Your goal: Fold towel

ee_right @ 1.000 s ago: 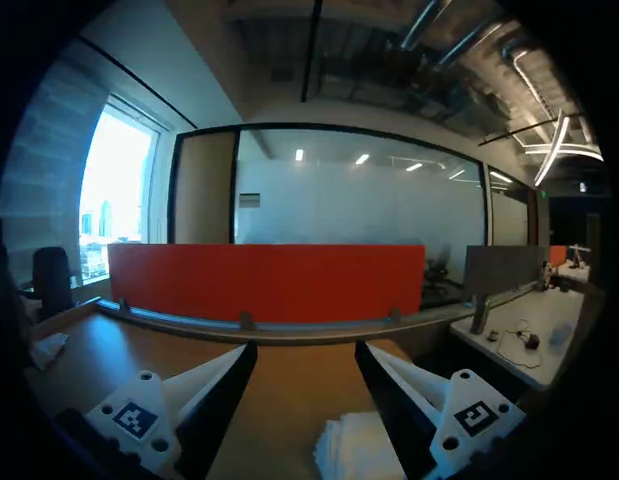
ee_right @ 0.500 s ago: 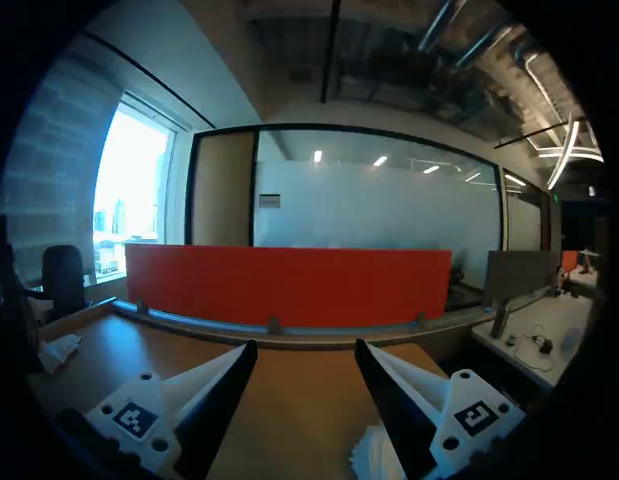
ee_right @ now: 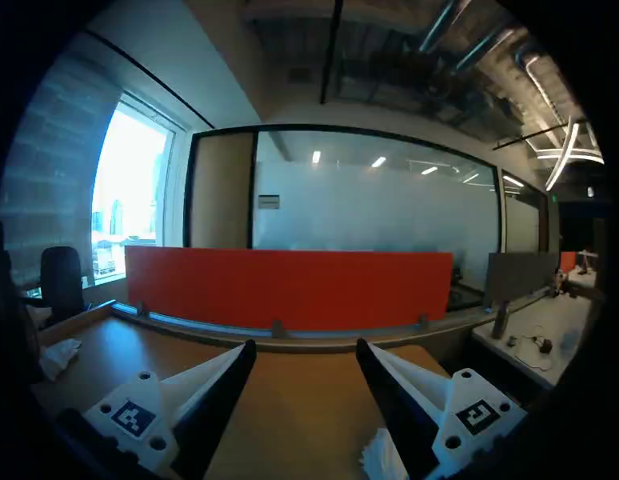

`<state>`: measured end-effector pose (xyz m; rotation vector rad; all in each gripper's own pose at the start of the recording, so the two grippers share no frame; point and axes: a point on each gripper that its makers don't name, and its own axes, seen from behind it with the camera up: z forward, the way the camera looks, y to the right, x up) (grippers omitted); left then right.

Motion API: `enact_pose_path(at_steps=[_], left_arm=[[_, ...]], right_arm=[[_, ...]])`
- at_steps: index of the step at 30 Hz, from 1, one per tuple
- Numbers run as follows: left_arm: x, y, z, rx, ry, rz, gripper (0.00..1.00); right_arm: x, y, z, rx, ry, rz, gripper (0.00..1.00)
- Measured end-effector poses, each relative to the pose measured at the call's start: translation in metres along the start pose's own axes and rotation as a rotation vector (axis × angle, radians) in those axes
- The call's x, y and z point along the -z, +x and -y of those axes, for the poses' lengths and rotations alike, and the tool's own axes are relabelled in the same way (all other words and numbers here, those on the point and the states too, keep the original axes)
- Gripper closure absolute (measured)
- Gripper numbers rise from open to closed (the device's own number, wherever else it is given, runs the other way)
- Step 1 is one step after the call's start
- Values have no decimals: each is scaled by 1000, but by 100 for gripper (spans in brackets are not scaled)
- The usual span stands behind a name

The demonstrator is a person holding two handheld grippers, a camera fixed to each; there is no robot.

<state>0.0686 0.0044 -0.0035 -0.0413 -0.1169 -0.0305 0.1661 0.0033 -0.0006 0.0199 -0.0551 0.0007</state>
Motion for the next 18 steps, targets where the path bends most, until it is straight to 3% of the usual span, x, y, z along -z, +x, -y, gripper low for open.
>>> enact_pose_path(at_steps=[5, 18], left_arm=[[0, 3, -1, -25, 6, -15, 9], [6, -5, 1, -32, 14, -43, 9]], right_arm=[[0, 1, 12, -6, 29, 15, 0], [1, 9, 27, 17, 42, 28, 0]])
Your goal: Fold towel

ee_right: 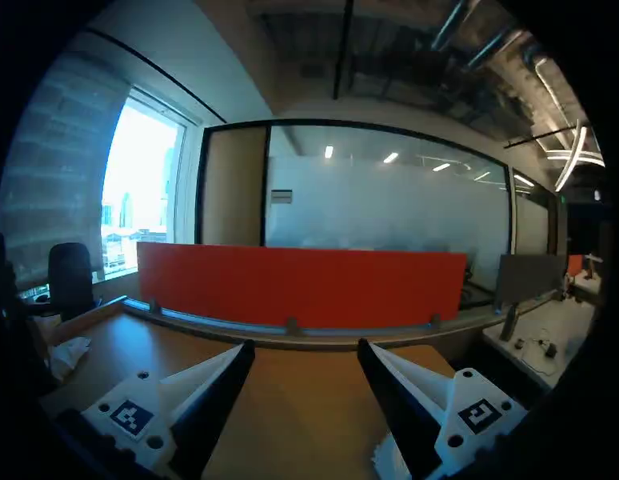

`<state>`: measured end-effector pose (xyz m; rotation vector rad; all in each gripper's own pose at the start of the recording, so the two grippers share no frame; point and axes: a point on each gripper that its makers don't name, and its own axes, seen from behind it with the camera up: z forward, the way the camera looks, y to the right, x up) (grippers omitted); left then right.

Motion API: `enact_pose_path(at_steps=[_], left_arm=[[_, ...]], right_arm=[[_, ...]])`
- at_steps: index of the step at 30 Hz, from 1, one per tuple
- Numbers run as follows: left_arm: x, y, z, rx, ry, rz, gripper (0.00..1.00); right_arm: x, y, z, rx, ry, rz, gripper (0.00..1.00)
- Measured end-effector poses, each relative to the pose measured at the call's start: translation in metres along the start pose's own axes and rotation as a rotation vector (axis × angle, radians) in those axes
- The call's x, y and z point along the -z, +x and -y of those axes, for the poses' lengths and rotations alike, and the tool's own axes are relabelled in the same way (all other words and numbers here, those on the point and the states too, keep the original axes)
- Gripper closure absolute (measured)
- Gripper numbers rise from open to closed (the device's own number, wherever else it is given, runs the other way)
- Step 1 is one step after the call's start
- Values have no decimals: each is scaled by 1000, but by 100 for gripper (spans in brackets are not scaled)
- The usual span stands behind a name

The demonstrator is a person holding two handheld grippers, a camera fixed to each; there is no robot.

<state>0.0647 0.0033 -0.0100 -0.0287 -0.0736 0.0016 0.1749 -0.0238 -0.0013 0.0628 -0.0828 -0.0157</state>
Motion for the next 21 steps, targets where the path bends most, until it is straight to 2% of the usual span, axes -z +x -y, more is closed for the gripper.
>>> enact_pose_path(at_steps=[8, 18, 21], left_arm=[[0, -17, 0, -5, 9, -14, 9], [-1, -42, 1, -19, 11, -41, 9], [-4, -55, 5, -13, 28, -43, 9]], right_arm=[[2, -1, 7, -7, -2, 8, 0], [4, -12, 0, -37, -36, 6, 0], [4, -20, 0, -39, -46, 5, 0]])
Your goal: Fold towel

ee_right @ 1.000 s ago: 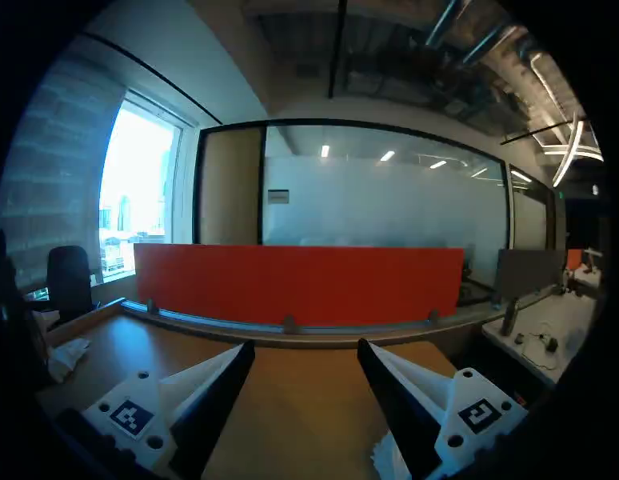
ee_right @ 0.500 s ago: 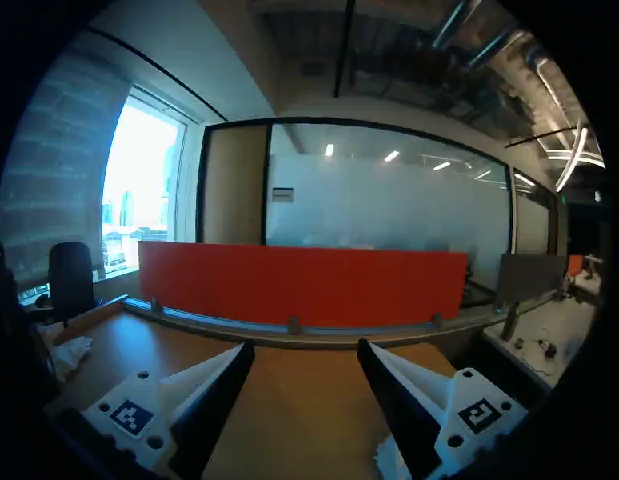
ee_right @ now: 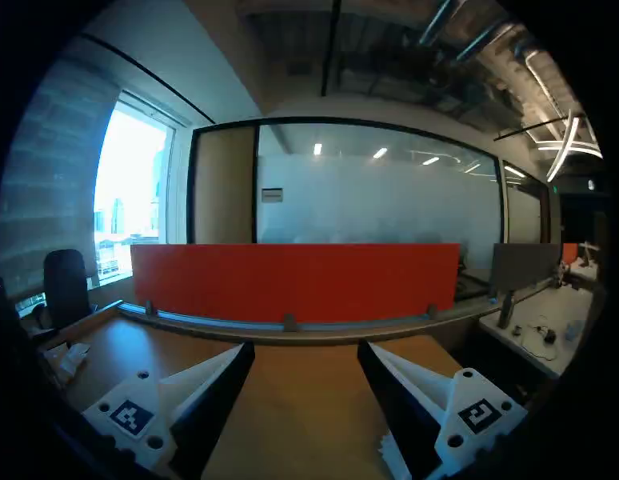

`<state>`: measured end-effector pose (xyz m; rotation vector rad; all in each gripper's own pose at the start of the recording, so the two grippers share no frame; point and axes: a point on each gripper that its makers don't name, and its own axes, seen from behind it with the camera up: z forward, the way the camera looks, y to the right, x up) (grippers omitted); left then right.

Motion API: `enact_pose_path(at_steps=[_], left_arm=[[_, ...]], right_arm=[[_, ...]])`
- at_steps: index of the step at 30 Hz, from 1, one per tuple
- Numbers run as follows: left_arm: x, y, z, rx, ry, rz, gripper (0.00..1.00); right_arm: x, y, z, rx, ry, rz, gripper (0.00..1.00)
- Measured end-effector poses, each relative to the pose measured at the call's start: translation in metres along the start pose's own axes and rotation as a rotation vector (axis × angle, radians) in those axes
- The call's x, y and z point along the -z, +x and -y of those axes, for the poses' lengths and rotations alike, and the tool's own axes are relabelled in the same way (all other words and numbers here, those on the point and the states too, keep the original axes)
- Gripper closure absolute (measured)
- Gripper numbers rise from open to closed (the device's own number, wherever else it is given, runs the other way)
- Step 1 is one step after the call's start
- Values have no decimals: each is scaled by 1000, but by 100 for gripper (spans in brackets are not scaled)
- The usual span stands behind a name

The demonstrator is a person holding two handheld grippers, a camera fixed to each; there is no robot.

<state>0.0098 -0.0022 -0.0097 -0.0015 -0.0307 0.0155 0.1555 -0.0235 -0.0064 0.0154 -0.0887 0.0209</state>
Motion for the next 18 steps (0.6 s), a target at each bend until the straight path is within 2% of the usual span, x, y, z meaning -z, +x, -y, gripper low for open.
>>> enact_pose_path(at_steps=[3, 8, 18], left_arm=[[0, -12, 2, 0, 2, -2, 9], [-2, -29, -5, 1, -15, -12, 9], [-9, -60, -7, -3, -8, -36, 9]], right_arm=[[-2, -10, 1, -1, -6, 3, 0], [-5, -24, 7, -5, 1, 2, 0], [-12, -43, 18, 23, 20, -21, 1]])
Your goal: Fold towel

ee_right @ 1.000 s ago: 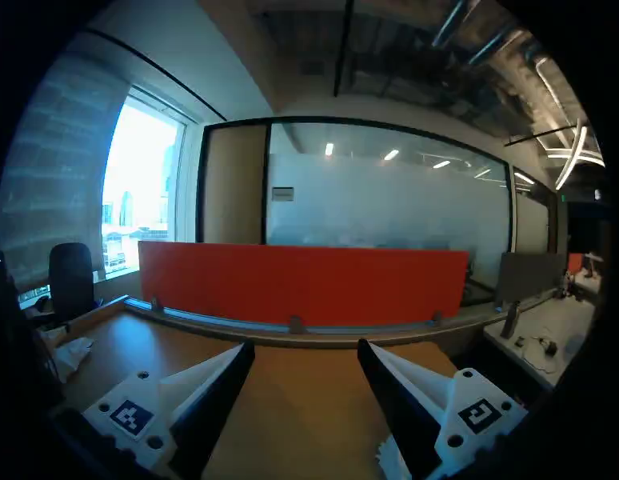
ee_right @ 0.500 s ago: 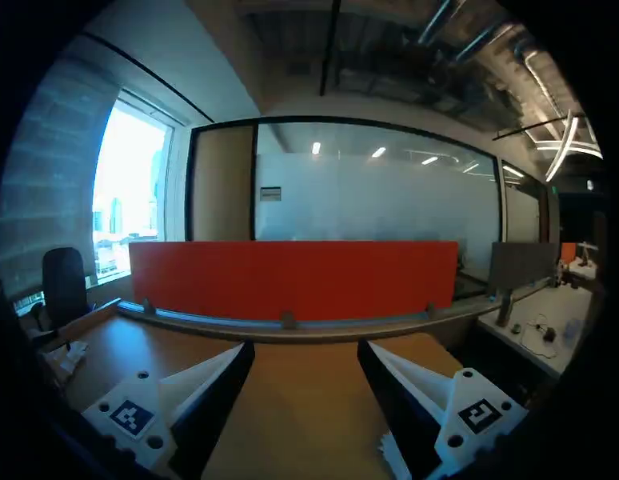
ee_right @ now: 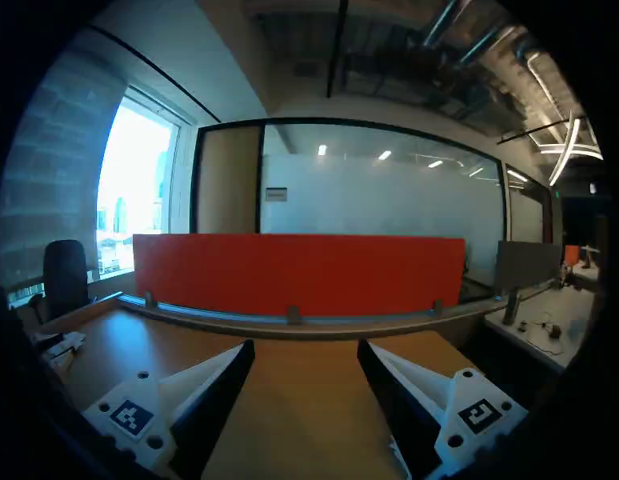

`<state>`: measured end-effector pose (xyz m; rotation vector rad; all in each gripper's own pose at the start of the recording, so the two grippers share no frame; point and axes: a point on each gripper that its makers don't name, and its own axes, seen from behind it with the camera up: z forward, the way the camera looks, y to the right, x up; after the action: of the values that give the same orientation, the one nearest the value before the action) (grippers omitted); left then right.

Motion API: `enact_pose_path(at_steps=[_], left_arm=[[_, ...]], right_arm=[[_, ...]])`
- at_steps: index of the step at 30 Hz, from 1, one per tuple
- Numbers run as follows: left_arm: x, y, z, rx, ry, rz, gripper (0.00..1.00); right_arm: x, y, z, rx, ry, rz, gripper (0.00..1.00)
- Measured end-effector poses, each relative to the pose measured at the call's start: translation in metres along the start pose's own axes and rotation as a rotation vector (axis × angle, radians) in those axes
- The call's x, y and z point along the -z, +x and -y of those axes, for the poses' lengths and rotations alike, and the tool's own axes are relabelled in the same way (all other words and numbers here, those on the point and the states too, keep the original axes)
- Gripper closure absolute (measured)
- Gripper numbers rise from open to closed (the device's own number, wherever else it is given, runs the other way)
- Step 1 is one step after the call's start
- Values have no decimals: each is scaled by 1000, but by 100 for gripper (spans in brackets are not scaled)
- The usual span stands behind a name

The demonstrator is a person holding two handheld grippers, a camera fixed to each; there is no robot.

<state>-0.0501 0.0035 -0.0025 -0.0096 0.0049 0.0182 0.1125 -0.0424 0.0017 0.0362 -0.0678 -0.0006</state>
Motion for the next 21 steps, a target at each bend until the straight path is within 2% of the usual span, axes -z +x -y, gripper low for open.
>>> enact_pose_path(at_steps=[9, 21], left_arm=[[0, -23, 1, 3, 6, -11, 9], [-3, -38, 2, 28, 11, -7, 9]], right_arm=[[-4, -10, 7, 9, 8, -8, 0], [-6, -13, 14, 33, 17, -12, 0]])
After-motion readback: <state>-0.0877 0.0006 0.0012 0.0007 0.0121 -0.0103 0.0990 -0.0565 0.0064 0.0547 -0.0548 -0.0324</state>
